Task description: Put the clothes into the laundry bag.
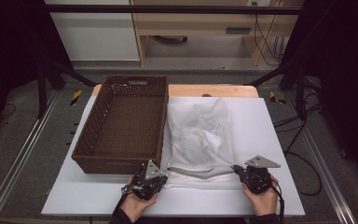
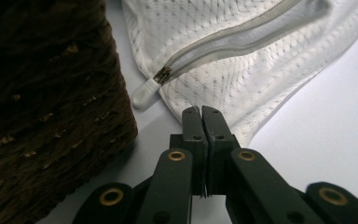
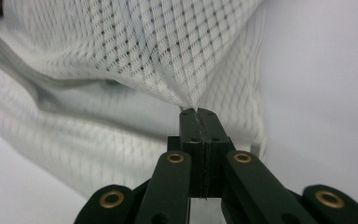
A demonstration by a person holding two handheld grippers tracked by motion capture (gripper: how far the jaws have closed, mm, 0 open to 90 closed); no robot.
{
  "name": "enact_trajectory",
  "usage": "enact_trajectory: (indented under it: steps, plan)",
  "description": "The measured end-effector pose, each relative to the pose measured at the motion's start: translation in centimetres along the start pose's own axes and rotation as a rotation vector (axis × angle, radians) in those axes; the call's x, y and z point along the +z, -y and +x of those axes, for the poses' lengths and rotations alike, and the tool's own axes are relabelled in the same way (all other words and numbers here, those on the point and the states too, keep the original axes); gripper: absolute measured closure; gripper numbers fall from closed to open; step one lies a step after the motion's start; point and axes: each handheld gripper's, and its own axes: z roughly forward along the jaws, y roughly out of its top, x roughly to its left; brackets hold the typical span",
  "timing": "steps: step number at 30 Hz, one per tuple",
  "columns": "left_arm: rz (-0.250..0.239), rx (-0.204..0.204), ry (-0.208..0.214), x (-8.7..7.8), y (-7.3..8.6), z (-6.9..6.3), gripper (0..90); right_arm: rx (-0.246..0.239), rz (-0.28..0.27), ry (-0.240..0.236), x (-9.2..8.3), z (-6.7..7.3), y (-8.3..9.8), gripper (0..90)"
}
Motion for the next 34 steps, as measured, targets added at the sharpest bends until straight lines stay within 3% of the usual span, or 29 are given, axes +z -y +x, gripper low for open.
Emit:
enact_trajectory:
  steps: [3, 5, 8, 11, 14, 18, 22, 24, 25, 28, 30, 34]
  plan:
    - [-0.005, -0.004, -0.004, -0.1, 0.0, 0.0, 87.4, -0.009, 0.066, 0.005, 1.0, -0.3, 1.0, 81.4]
    - [-0.016, -0.002, 0.000, -0.3, 0.1, 0.1, 85.1, 0.000, 0.026, -0.020, 0.8, -0.5, 1.1, 73.0]
    - [-0.049, 0.008, 0.003, -0.8, 0.2, 0.1, 79.5, 0.013, -0.056, 0.002, -0.1, -0.9, 1.1, 64.8]
    - [-0.062, 0.011, 0.005, -1.0, 0.3, 0.1, 76.2, 0.031, -0.060, 0.060, -0.2, -1.6, 1.8, 59.0]
    - [-0.072, 0.021, 0.016, -1.1, 0.4, -0.1, 74.0, 0.054, -0.019, 0.064, 0.2, -2.2, 2.5, 65.2]
    - [-0.085, 0.051, 0.012, -1.7, 0.6, -0.2, 69.1, 0.053, -0.002, 0.050, -0.3, -2.6, 2.6, 85.4]
    - [-0.110, 0.055, 0.023, -2.6, 1.0, 0.2, 61.6, 0.066, -0.012, 0.042, -0.7, -3.0, 2.7, 87.1]
    - [-0.117, 0.056, 0.033, -3.0, 1.3, 0.6, 57.3, 0.076, -0.038, 0.036, -1.1, -3.3, 2.7, 78.9]
    - [-0.123, 0.054, 0.036, -3.3, 1.5, 0.8, 55.7, 0.075, -0.068, 0.043, -1.2, -3.4, 2.6, 69.9]
    - [-0.132, 0.047, 0.047, -3.9, 1.8, 1.3, 51.8, 0.078, -0.126, 0.031, -1.8, -3.9, 2.2, 59.4]
    - [-0.140, 0.039, 0.059, -4.2, 2.0, 1.7, 48.2, 0.081, -0.170, 0.043, -2.1, -4.2, 2.0, 42.0]
    - [-0.138, 0.044, 0.074, -4.6, 2.3, 2.2, 43.3, 0.068, -0.216, 0.077, -2.4, -4.6, 1.5, 28.0]
